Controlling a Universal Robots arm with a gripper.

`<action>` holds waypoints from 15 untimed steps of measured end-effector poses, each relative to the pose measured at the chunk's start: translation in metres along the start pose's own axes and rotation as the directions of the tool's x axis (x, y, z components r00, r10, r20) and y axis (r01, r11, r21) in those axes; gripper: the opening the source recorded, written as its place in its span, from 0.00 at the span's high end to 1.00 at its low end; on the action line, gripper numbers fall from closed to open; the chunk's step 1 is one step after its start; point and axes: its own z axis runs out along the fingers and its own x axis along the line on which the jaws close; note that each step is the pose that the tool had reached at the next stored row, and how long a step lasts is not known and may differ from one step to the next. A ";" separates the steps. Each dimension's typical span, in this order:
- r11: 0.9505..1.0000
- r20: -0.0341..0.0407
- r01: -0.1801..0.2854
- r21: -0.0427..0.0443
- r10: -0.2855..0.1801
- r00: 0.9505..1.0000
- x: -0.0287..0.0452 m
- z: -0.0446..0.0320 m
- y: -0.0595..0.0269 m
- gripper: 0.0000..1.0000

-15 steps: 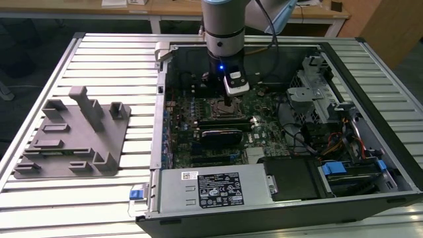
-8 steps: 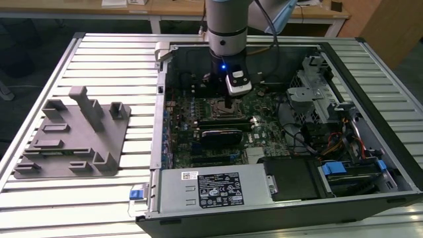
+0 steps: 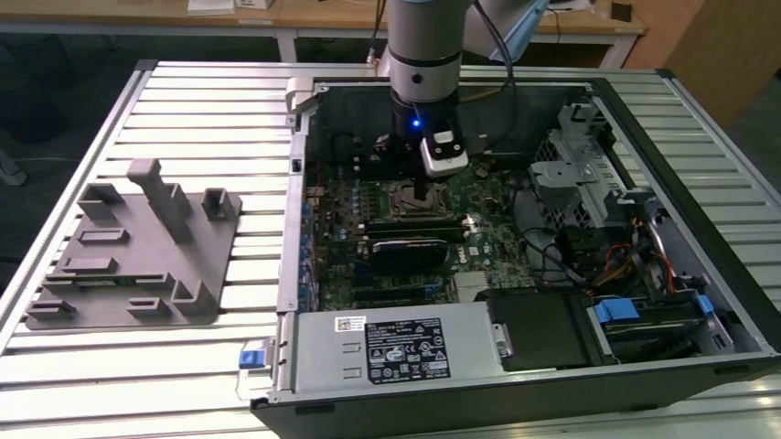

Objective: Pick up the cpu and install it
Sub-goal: 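Install the first cpu locking lever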

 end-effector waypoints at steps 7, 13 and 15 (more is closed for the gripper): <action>0.998 -0.001 0.069 -0.006 -0.069 0.998 -0.0001 0.0000 0.0001 0.89; 0.997 -0.001 0.078 -0.007 -0.078 0.997 -0.0008 -0.0076 0.0002 0.89; 0.997 -0.001 0.078 -0.007 -0.078 0.997 -0.0012 -0.0120 0.0003 0.89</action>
